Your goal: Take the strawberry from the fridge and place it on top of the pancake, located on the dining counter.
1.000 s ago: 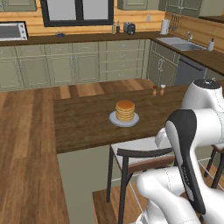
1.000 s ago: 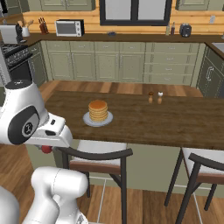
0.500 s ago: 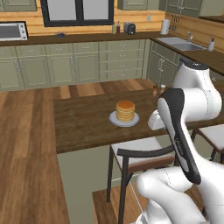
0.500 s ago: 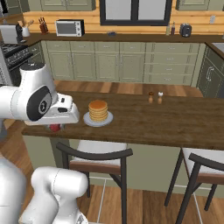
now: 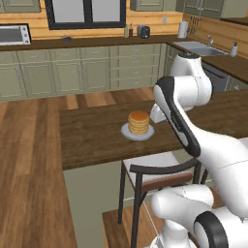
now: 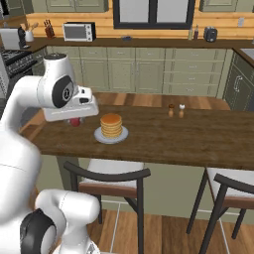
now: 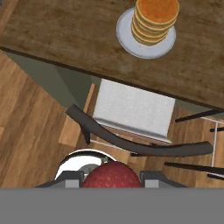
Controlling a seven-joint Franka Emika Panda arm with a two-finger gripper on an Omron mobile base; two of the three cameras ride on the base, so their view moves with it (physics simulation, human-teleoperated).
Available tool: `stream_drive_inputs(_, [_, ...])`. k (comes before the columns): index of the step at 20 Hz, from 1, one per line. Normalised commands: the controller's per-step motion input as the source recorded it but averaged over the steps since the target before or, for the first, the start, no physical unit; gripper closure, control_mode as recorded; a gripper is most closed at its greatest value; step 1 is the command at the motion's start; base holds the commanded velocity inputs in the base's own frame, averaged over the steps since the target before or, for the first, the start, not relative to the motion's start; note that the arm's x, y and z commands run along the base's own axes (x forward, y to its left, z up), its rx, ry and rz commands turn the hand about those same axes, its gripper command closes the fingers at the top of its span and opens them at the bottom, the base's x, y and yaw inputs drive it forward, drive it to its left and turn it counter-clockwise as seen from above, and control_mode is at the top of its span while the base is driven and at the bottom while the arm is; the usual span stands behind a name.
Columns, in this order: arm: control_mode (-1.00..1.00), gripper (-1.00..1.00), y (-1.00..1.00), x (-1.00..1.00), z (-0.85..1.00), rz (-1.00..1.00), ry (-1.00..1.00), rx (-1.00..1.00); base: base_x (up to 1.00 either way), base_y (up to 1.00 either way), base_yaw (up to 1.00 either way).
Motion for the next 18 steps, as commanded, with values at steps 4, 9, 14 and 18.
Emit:
stream_drive_inputs(4, [-1.00, 1.00, -0.01, 1.00, 0.00, 0.00, 0.15, -0.03, 0.00, 0.00, 0.00])
stream_drive_inputs(9, [-1.00, 1.00, 0.00, 1.00, 0.00, 0.00, 0.08, 0.00, 0.00, 0.00, 0.00])
stream_drive_inputs(14, [-1.00, 1.00, 0.00, 1.00, -0.15, 0.00, 0.05, 0.00, 0.00, 0.00, 0.00])
stream_drive_inputs(18, [-1.00, 1.00, 0.00, 1.00, -0.18, -0.03, 0.00, 0.00, 0.00, 0.00, 0.00])
